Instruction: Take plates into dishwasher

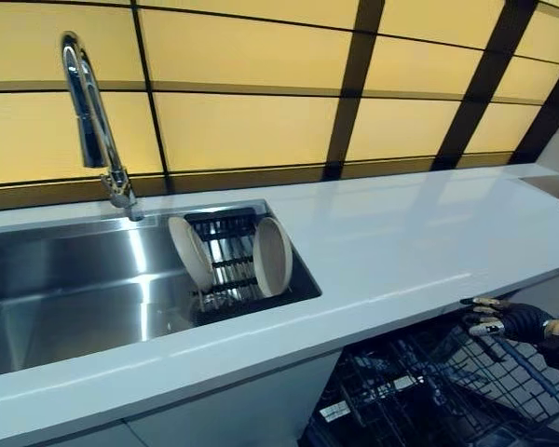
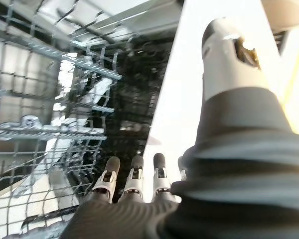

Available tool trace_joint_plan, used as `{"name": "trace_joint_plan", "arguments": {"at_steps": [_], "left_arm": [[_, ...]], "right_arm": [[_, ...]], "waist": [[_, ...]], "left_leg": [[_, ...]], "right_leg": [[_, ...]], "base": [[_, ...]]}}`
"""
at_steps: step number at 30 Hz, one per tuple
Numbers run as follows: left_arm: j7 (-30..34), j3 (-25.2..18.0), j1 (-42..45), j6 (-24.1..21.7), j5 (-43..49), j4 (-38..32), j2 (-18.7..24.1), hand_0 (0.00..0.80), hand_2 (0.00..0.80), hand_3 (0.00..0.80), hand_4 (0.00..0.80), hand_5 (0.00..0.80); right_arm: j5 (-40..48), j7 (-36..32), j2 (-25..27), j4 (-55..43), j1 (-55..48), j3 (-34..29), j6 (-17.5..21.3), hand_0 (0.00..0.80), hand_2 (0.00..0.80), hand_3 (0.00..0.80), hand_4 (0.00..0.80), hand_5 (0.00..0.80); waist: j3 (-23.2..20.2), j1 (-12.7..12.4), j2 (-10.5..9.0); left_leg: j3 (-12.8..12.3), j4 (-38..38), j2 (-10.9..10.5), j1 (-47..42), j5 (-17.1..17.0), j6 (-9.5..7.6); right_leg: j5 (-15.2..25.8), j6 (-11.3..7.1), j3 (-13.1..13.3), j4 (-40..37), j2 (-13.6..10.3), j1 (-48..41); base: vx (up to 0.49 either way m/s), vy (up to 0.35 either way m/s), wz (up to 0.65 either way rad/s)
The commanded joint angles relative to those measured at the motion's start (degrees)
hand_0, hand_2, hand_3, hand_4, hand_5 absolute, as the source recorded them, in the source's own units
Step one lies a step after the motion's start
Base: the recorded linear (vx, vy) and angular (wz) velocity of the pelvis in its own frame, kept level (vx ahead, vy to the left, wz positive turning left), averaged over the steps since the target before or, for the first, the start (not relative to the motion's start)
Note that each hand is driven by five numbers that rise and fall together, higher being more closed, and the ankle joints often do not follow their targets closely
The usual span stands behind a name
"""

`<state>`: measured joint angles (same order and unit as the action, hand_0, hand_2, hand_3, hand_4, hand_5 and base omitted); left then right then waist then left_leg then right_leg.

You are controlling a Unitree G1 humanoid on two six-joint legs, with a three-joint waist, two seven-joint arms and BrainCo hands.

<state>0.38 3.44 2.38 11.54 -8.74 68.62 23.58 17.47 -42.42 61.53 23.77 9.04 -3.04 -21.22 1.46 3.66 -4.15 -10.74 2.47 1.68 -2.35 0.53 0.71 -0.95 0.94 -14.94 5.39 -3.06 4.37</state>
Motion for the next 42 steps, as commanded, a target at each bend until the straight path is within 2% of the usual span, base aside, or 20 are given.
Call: {"name": "trace_joint_plan", "arguments": {"at_steps": [1,5,9,13,17,19,24,31,36,40,42], "left_arm": [[-0.27,-0.26,-1.07,-1.05,-1.03,0.28,2.14,0.000,0.000,0.000,0.000,0.000],[-0.68,-0.06,-0.93,-1.25,-1.28,-0.32,1.91,0.000,0.000,0.000,0.000,0.000],[-0.70,-0.14,-0.98,-1.14,-1.02,-0.33,2.13,0.000,0.000,0.000,0.000,0.000],[-0.95,0.45,-1.25,-0.35,-1.26,-0.36,2.25,0.000,0.000,0.000,0.000,0.000],[-1.21,1.07,-0.87,-0.49,-1.57,0.01,1.98,0.000,0.000,0.000,0.000,0.000],[-1.20,1.48,-0.65,-0.52,-1.45,0.03,1.79,0.000,0.000,0.000,0.000,0.000],[-0.96,2.20,-1.06,-0.31,-1.56,0.08,1.91,0.000,0.000,0.000,0.000,0.000],[-1.12,4.01,-1.20,-0.89,-1.75,0.88,1.69,0.000,0.000,0.000,0.000,0.000],[-1.04,4.86,-1.50,-0.94,-1.83,1.37,1.58,0.000,0.000,0.000,0.000,0.000],[-1.18,5.02,-1.70,-0.91,-1.77,1.24,1.46,0.000,0.000,0.000,0.000,0.000],[-1.09,4.71,-2.07,-0.46,-1.33,0.90,1.50,0.000,0.000,0.000,0.000,0.000]], "right_arm": [[-2.08,0.87,2.32,3.15,7.30,1.41,0.66,0.000,0.000,0.000,0.000,0.000],[-1.50,0.52,3.44,3.98,8.61,2.14,-0.08,0.000,0.000,0.000,0.000,0.000],[0.62,5.22,3.63,5.57,9.37,1.26,-1.66,0.000,0.000,0.000,0.000,0.000],[8.12,17.29,4.10,5.94,11.63,-1.53,-3.18,0.000,0.000,0.000,0.000,0.000],[12.80,25.21,4.66,4.36,14.46,-3.61,-3.30,0.000,0.000,0.000,0.000,0.000],[16.60,29.04,5.78,2.73,17.60,-3.98,-1.79,0.000,0.000,0.000,0.000,0.000],[19.78,32.11,6.99,1.57,23.22,-1.81,0.20,0.000,0.000,0.000,0.000,0.000],[21.67,35.83,9.42,3.53,32.77,4.81,1.69,0.000,0.000,0.000,0.000,0.000],[20.41,39.05,10.14,5.05,38.13,8.76,0.19,0.000,0.000,0.000,0.000,0.000],[17.27,37.16,10.52,4.25,41.35,11.69,1.34,0.000,0.000,0.000,0.000,0.000],[13.73,34.02,10.22,1.37,42.48,14.13,2.86,0.000,0.000,0.000,0.000,0.000]], "waist": [[1.02,-2.60,-1.97],[0.90,-2.80,-1.94],[0.75,-3.11,-1.92],[0.93,-3.43,-1.85],[0.99,-3.50,-1.62],[1.03,-3.71,-1.48],[0.83,-4.13,-1.45],[0.10,-5.10,-1.86],[-0.14,-5.58,-2.04],[-0.20,-5.84,-2.28],[-0.19,-5.96,-2.42]], "left_leg": [[-1.14,2.25,-0.08,-2.71,-0.44,2.40],[-1.52,2.30,-0.01,-2.78,-0.38,2.18],[-1.48,2.23,0.03,-2.89,-0.10,2.07],[-1.58,2.13,0.27,-3.05,-0.04,2.13],[-1.65,2.05,0.26,-3.35,0.16,2.09],[-1.53,2.03,0.11,-3.63,0.31,2.02],[-1.14,2.06,-0.17,-3.66,0.35,2.02],[-0.77,2.27,-0.27,-3.38,0.08,2.22],[-0.53,2.27,-0.28,-3.20,-0.07,2.23],[-0.25,2.28,-0.34,-3.12,-0.17,2.27],[0.08,2.27,-0.43,-3.08,-0.24,2.20]], "right_leg": [[5.34,-8.82,2.72,-7.31,-2.44,-5.35],[5.23,-8.71,2.76,-7.63,-2.27,-5.66],[4.89,-8.51,2.72,-7.95,-2.08,-6.13],[4.77,-8.56,2.38,-8.26,-2.10,-6.87],[4.63,-8.61,2.40,-8.30,-2.11,-7.24],[4.46,-8.60,2.46,-8.26,-2.12,-7.55],[4.40,-8.66,2.32,-8.49,-2.16,-7.89],[4.55,-8.76,1.59,-9.33,-2.31,-8.41],[4.45,-8.71,1.36,-9.39,-2.34,-8.59],[4.45,-8.83,1.27,-9.28,-2.44,-8.64],[4.50,-8.87,1.41,-9.20,-2.53,-8.57]], "base": [[-0.014,-0.019,0.06],[-0.001,-0.008,0.05],[0.003,-0.007,0.05],[0.000,0.000,0.00],[0.000,0.000,0.00],[0.043,0.014,-0.02],[0.015,0.005,-0.01],[0.010,0.007,0.05],[0.004,0.014,0.05],[0.000,0.000,0.00],[0.000,0.000,0.00]]}}
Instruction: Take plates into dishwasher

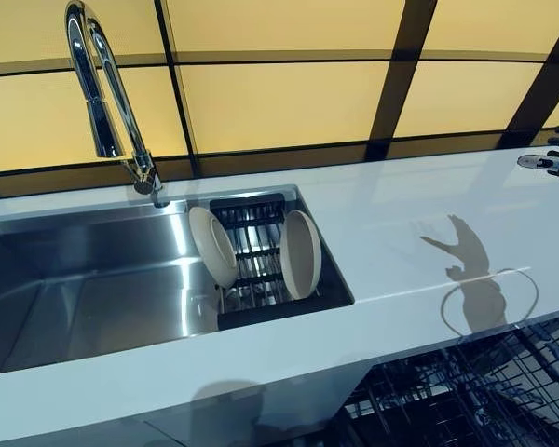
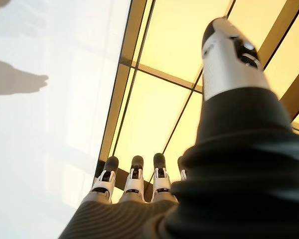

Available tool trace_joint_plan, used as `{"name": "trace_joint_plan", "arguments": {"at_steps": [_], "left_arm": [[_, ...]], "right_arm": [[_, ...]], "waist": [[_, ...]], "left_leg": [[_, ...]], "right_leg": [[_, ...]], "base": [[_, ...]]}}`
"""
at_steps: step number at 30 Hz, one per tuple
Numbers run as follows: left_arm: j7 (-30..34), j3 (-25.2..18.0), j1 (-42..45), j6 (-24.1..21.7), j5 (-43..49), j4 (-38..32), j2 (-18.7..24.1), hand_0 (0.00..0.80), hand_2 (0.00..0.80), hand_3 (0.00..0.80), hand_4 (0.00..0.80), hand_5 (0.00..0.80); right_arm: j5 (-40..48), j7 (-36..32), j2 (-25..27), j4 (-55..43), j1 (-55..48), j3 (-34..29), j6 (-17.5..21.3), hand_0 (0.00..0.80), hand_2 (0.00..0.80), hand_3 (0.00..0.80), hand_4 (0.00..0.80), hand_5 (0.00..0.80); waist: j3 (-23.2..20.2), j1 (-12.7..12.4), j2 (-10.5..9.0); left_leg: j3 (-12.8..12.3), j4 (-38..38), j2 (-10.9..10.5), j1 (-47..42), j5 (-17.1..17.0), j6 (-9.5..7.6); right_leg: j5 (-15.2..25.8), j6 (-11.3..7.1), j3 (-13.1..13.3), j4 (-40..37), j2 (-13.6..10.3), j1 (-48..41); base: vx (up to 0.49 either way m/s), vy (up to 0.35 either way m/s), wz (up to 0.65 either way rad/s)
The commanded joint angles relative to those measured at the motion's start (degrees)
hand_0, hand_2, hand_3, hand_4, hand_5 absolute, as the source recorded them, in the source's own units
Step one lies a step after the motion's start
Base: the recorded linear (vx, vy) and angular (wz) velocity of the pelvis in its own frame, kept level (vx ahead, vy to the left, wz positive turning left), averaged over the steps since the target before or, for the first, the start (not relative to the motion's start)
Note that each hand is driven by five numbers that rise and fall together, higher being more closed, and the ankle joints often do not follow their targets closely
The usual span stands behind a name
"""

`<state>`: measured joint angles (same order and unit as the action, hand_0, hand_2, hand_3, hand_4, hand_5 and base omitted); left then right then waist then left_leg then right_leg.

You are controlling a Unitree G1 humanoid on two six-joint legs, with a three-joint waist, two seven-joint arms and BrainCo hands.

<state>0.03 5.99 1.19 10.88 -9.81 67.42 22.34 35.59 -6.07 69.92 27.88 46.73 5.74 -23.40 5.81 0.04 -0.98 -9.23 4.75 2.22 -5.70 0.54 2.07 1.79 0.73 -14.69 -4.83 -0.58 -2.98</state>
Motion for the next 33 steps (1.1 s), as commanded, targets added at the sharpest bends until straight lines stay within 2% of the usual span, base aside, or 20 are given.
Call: {"name": "trace_joint_plan", "arguments": {"at_steps": [1,4,8,9,10,12,13,14,17,19,23,33], "left_arm": [[-0.72,2.13,-0.92,0.28,-0.21,2.06,2.72,0.000,0.000,0.000,0.000,0.000],[-0.86,2.17,-1.16,0.67,0.39,1.40,2.55,0.000,0.000,0.000,0.000,0.000],[-0.85,2.59,-1.38,1.06,0.83,0.49,2.50,0.000,0.000,0.000,0.000,0.000],[-0.76,2.69,-1.38,1.15,0.91,0.29,2.55,0.000,0.000,0.000,0.000,0.000],[-0.63,2.82,-1.43,1.10,1.16,0.20,2.50,0.000,0.000,0.000,0.000,0.000],[-0.48,2.98,-1.39,1.19,1.31,0.02,2.45,0.000,0.000,0.000,0.000,0.000],[-0.36,3.06,-1.24,1.17,1.46,-0.16,2.35,0.000,0.000,0.000,0.000,0.000],[-0.18,3.24,-0.80,1.02,1.88,-0.44,2.08,0.000,0.000,0.000,0.000,0.000],[0.00,3.42,-0.23,0.83,2.15,-0.68,1.89,0.000,0.000,0.000,0.000,0.000],[0.33,3.48,0.44,0.77,2.44,-1.13,1.86,0.000,0.000,0.000,0.000,0.000],[0.71,3.44,1.10,0.57,2.82,-1.51,1.80,0.000,0.000,0.000,0.000,0.000],[1.45,3.36,2.43,-0.83,3.11,-2.47,2.22,0.000,0.000,0.000,0.000,0.000]], "right_arm": [[-5.40,-2.66,1.76,-2.99,4.94,5.62,5.20,0.000,0.000,0.000,0.000,0.000],[-12.41,-3.78,1.34,-4.23,5.57,8.30,7.60,0.000,0.000,0.000,0.000,0.000],[-21.41,-4.68,0.60,-4.91,7.42,11.98,13.17,0.000,0.000,0.000,0.000,0.000],[-23.67,-3.80,0.56,-4.99,8.33,13.14,14.43,0.000,0.000,0.000,0.000,0.000],[-29.95,-2.37,0.57,-5.07,9.66,15.19,17.65,0.000,0.000,0.000,0.000,0.000],[-34.45,-1.20,0.80,-5.16,11.12,17.22,19.69,0.000,0.000,0.000,0.000,0.000],[-38.14,0.76,1.09,-5.39,12.04,18.72,21.96,0.000,0.000,0.000,0.000,0.000],[-44.81,3.42,1.48,-6.02,12.97,20.53,24.38,0.000,0.000,0.000,0.000,0.000],[-49.24,6.06,2.04,-6.86,13.97,22.41,26.48,0.000,0.000,0.000,0.000,0.000],[-55.80,9.12,2.81,-8.57,14.31,23.84,29.50,0.000,0.000,0.000,0.000,0.000],[-60.40,12.27,4.27,-10.44,14.98,25.93,33.21,0.000,0.000,0.000,0.000,0.000],[-70.57,15.95,5.89,-10.81,13.40,28.41,38.88,0.000,0.000,0.000,0.000,0.000]], "waist": [[-4.53,-2.33,-5.58],[-4.49,-2.73,-5.66],[-4.37,-3.63,-5.72],[-4.35,-3.91,-5.73],[-4.31,-4.34,-5.77],[-4.36,-4.72,-5.77],[-4.40,-5.05,-5.76],[-4.46,-5.59,-5.78],[-4.52,-5.97,-5.72],[-4.51,-6.42,-5.72],[-4.52,-7.00,-5.94],[-3.51,-8.24,-6.74]], "left_leg": [[-1.40,-0.01,-0.97,0.27,-0.25,0.83],[-1.14,-0.02,-0.98,0.35,-0.30,0.77],[-0.78,0.00,-1.02,0.47,-0.40,0.78],[-0.66,-0.01,-1.04,0.56,-0.47,0.81],[-0.55,-0.03,-0.99,0.71,-0.54,0.86],[-0.40,0.01,-0.97,0.80,-0.59,0.86],[-0.26,0.04,-0.94,0.89,-0.66,0.89],[-0.04,0.09,-0.94,1.05,-0.72,0.91],[0.16,0.13,-0.88,1.17,-0.79,0.92],[0.43,0.10,-0.86,1.38,-0.85,0.91],[1.02,0.18,-0.93,1.51,-0.86,0.87],[2.63,0.25,-1.12,1.95,-0.82,0.50]], "right_leg": [[1.76,-8.66,1.16,1.02,-5.02,-1.21],[1.91,-8.80,1.00,0.93,-5.14,-1.26],[2.11,-8.98,0.51,0.62,-5.31,-1.36],[2.18,-9.03,0.41,0.52,-5.35,-1.37],[2.30,-9.15,0.17,0.35,-5.44,-1.35],[2.42,-9.28,-0.02,0.20,-5.49,-1.32],[2.51,-9.37,-0.25,0.05,-5.53,-1.34],[2.55,-9.47,-0.62,-0.17,-5.60,-1.40],[2.51,-9.57,-0.99,-0.17,-5.69,-1.41],[2.44,-9.70,-1.35,-0.17,-5.83,-1.45],[2.26,-9.75,-1.90,-0.17,-5.93,-1.63],[2.59,-10.18,-3.12,-0.17,-6.30,-1.74]], "base": [[0.000,0.000,0.00],[0.000,0.000,0.00],[0.006,-0.007,0.04],[0.008,-0.013,0.06],[0.000,0.000,0.00],[0.000,0.000,0.00],[0.000,0.000,0.00],[0.020,-0.014,0.06],[0.020,-0.005,0.16],[0.035,-0.002,0.11],[0.047,0.003,0.17],[0.042,-0.005,0.12]]}}
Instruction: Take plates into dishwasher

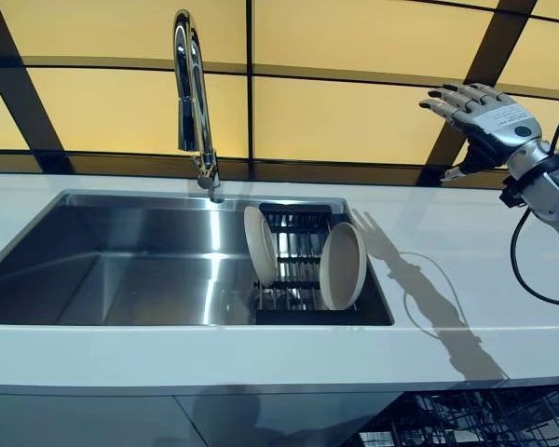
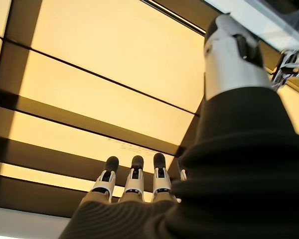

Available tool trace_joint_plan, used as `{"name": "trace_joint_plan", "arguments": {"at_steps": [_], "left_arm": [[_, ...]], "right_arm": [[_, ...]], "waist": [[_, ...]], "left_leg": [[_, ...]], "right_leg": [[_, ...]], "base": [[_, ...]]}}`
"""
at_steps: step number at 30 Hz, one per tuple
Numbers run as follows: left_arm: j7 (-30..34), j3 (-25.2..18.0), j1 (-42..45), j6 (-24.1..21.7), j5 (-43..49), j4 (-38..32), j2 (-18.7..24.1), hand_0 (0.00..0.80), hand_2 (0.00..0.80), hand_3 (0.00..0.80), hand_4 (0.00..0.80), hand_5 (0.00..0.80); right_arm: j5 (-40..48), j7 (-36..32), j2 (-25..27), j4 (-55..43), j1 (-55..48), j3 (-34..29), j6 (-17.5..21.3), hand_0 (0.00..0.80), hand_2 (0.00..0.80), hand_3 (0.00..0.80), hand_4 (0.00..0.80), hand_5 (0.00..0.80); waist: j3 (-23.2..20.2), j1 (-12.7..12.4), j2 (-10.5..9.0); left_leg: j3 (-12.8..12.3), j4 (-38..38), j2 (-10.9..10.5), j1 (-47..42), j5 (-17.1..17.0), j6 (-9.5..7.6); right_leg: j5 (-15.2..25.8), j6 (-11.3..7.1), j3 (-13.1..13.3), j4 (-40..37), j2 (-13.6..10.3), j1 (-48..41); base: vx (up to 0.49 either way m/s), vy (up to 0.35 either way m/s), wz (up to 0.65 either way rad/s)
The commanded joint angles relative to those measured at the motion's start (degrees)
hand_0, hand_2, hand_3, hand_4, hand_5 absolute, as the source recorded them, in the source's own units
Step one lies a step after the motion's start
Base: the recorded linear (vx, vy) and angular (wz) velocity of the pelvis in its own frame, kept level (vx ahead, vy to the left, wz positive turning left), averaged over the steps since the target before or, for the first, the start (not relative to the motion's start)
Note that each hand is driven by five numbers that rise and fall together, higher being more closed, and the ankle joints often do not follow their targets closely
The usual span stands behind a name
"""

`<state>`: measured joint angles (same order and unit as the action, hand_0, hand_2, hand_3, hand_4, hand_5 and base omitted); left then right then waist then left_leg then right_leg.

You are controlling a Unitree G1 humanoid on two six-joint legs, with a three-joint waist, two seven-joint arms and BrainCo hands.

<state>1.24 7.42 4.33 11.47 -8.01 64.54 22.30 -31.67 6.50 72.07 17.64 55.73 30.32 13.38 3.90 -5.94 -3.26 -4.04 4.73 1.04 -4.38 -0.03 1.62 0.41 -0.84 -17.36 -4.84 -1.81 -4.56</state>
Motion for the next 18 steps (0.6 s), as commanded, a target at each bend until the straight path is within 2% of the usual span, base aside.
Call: {"name": "trace_joint_plan", "arguments": {"at_steps": [1,7,18], "left_arm": [[0.36,1.78,-0.56,-1.57,1.40,0.29,2.47,0.000,0.000,0.000,0.000,0.000],[0.53,1.45,0.05,-2.38,1.52,0.41,2.94,0.000,0.000,0.000,0.000,0.000],[0.31,1.09,0.44,-3.04,1.77,0.61,3.32,0.000,0.000,0.000,0.000,0.000]], "right_arm": [[-3.97,3.67,3.96,-0.83,4.08,4.00,2.33,0.000,0.000,0.000,0.000,0.000],[-7.33,3.66,4.14,-0.91,2.42,4.70,4.88,0.000,0.000,0.000,0.000,0.000],[-8.91,3.46,2.58,-0.17,-0.25,4.79,6.90,0.000,0.000,0.000,0.000,0.000]], "waist": [[-1.51,-2.39,-4.57],[-0.88,-2.73,-4.78],[-0.20,-2.79,-4.51]], "left_leg": [[-2.50,0.27,0.11,0.70,-0.23,0.95],[-2.18,0.27,0.16,0.88,-0.07,0.80],[-1.81,0.27,0.06,0.78,0.16,0.64]], "right_leg": [[3.99,-8.65,-0.60,-0.15,-5.10,-0.13],[4.14,-8.88,-0.85,-0.16,-5.25,0.01],[4.50,-9.15,-0.80,-0.12,-5.57,0.17]], "base": [[0.041,-0.021,0.11],[0.033,-0.011,0.07],[0.016,-0.001,0.00]]}}
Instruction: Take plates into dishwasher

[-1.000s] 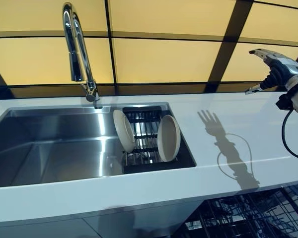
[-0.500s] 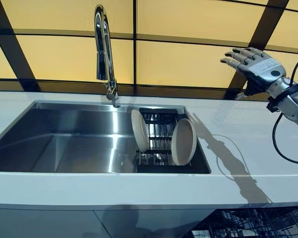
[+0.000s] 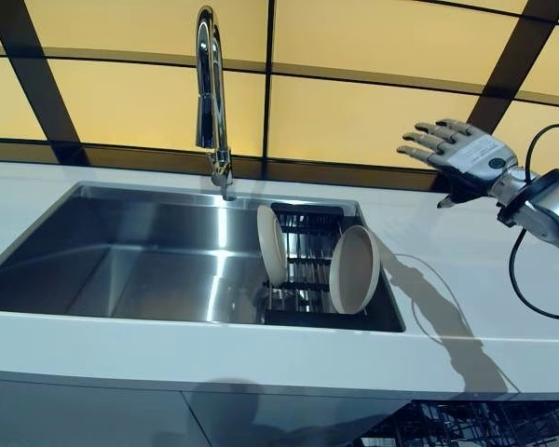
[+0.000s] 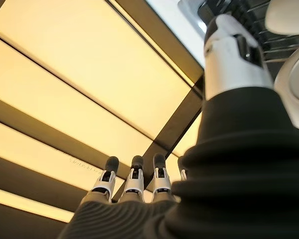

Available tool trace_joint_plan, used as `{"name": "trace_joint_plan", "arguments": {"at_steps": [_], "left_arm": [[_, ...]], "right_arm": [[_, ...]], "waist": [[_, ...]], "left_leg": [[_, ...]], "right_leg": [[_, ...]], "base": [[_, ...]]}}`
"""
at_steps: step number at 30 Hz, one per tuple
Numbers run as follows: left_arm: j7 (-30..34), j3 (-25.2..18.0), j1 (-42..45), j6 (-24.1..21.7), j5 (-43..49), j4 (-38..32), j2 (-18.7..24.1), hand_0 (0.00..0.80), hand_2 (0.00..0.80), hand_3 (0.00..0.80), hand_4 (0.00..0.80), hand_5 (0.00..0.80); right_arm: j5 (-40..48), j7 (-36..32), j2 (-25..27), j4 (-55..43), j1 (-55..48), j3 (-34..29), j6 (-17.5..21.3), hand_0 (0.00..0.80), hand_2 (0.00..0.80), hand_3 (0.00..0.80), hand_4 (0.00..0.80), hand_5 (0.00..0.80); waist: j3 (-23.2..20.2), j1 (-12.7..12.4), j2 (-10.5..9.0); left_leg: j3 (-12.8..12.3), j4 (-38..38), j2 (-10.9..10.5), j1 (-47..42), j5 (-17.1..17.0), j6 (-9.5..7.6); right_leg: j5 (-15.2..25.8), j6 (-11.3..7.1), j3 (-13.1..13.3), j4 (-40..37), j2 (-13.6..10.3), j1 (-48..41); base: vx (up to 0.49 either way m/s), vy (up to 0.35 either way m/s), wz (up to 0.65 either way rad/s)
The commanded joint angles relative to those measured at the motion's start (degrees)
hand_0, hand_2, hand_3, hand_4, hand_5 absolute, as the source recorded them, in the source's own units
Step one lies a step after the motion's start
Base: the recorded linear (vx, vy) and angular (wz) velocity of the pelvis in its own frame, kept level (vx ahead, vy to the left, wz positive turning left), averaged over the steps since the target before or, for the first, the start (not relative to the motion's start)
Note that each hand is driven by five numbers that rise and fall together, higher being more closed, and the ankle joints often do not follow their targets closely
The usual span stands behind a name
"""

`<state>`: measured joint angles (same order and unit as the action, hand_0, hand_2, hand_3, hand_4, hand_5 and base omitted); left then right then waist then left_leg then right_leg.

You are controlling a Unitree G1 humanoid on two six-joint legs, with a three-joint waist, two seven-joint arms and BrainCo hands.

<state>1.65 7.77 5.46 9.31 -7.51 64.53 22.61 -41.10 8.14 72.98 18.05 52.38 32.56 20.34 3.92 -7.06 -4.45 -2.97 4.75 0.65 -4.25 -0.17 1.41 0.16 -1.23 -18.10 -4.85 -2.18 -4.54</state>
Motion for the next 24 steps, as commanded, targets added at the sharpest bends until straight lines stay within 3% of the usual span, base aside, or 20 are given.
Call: {"name": "trace_joint_plan", "arguments": {"at_steps": [1,24], "left_arm": [[-0.12,0.76,-0.72,-0.91,1.18,0.57,2.95,0.000,0.000,0.000,0.000,0.000],[-0.44,-0.17,-0.73,-2.08,1.50,1.20,2.15,0.000,0.000,0.000,0.000,0.000]], "right_arm": [[0.73,1.65,1.56,-0.50,3.03,2.56,0.11,0.000,0.000,0.000,0.000,0.000],[1.23,-2.54,-2.68,-2.72,-1.91,1.86,2.81,0.000,0.000,0.000,0.000,0.000]], "waist": [[-0.18,-1.62,-3.29],[0.26,-2.02,-3.62]], "left_leg": [[-2.92,0.25,0.47,0.64,0.31,0.85],[-2.69,0.25,0.66,0.42,0.54,0.93]], "right_leg": [[4.76,-8.78,-0.02,-0.12,-5.22,0.16],[4.38,-8.62,-0.16,-0.15,-4.90,-0.22]], "base": [[0.000,0.000,0.00],[0.000,0.000,0.00]]}}
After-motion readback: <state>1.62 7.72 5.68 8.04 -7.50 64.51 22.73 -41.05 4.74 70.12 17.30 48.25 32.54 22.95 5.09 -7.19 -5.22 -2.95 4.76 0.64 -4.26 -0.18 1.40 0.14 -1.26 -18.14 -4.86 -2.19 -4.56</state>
